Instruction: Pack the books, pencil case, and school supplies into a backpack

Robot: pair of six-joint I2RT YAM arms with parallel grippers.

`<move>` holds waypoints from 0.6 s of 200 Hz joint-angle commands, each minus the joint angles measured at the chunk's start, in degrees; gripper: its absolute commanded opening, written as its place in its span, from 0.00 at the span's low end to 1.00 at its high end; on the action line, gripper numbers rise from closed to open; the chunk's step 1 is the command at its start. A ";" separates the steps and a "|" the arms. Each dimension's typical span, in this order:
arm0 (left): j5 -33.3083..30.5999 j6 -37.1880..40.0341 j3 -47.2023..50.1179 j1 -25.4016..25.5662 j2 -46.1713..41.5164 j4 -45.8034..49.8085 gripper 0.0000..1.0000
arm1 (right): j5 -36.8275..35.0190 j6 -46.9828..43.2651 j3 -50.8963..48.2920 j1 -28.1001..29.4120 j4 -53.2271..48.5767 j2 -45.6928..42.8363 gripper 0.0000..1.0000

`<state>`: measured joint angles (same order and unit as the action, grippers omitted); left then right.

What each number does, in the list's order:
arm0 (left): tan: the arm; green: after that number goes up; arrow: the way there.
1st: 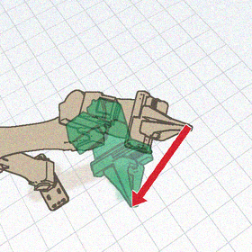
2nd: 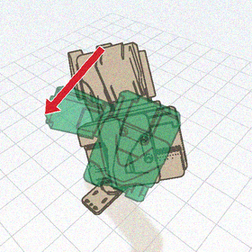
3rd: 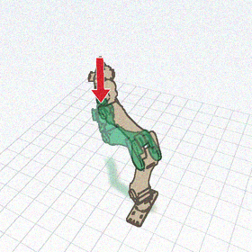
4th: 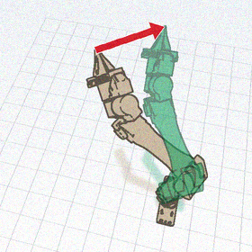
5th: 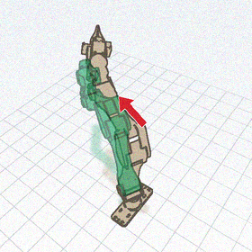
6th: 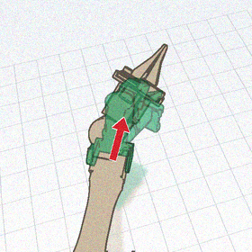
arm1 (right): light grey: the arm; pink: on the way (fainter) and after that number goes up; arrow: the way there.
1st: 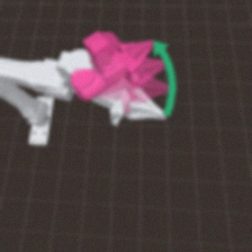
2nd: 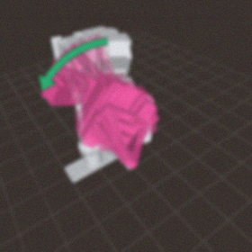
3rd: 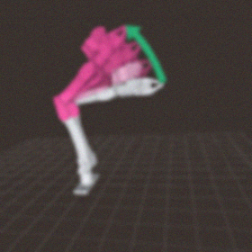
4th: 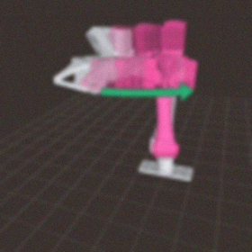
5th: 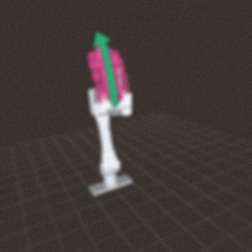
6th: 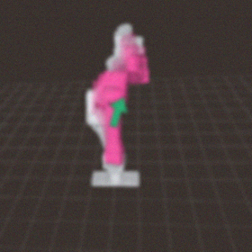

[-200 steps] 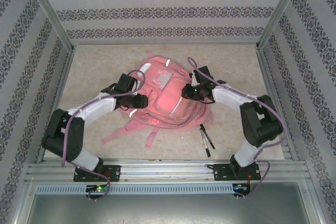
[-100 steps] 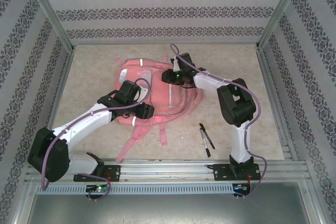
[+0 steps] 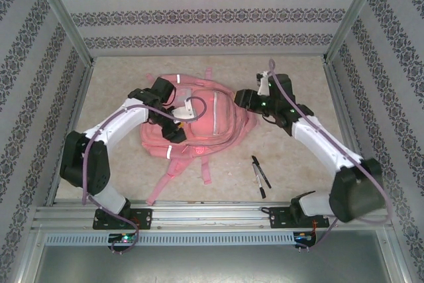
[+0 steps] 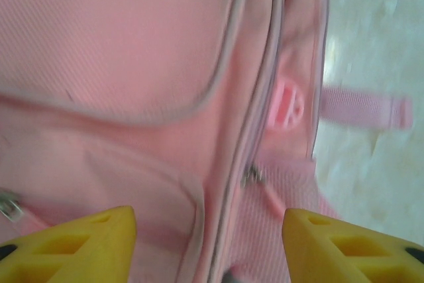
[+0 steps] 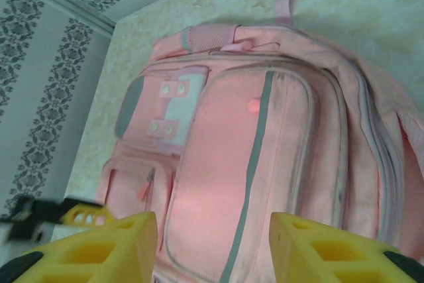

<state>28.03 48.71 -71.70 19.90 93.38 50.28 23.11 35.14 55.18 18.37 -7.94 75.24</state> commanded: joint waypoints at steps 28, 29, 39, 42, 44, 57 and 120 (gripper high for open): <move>-4.87 13.20 8.71 -1.49 -3.73 -1.01 0.64 | -3.34 -3.60 -6.60 -1.65 -6.00 -7.59 0.49; -5.16 13.10 9.13 -1.47 -3.78 -1.78 0.64 | -3.34 -3.55 -6.63 -1.66 -5.97 -7.67 0.49; -9.27 9.54 13.76 -1.61 -4.86 -11.68 0.65 | -3.36 -3.30 -6.92 -1.71 -5.78 -7.92 0.49; -10.23 9.24 15.08 -1.56 -5.16 -14.21 0.65 | -3.34 -3.15 -6.93 -1.74 -5.78 -7.92 0.49; -10.64 9.20 15.80 -1.56 -5.34 -15.78 0.65 | -3.30 -3.04 -6.99 -1.71 -5.64 -7.92 0.49; -12.36 7.91 19.43 -1.60 -5.93 -24.22 0.65 | -2.51 -2.32 -7.19 -1.50 -4.98 -7.53 0.49; -3.50 1.78 6.94 -1.88 3.10 -7.66 0.00 | -2.41 3.78 -7.02 10.02 -4.12 -4.29 0.47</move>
<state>19.79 52.84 -59.77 18.35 92.95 35.77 20.80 34.96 48.58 22.63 -13.04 69.25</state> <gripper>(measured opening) 0.037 0.474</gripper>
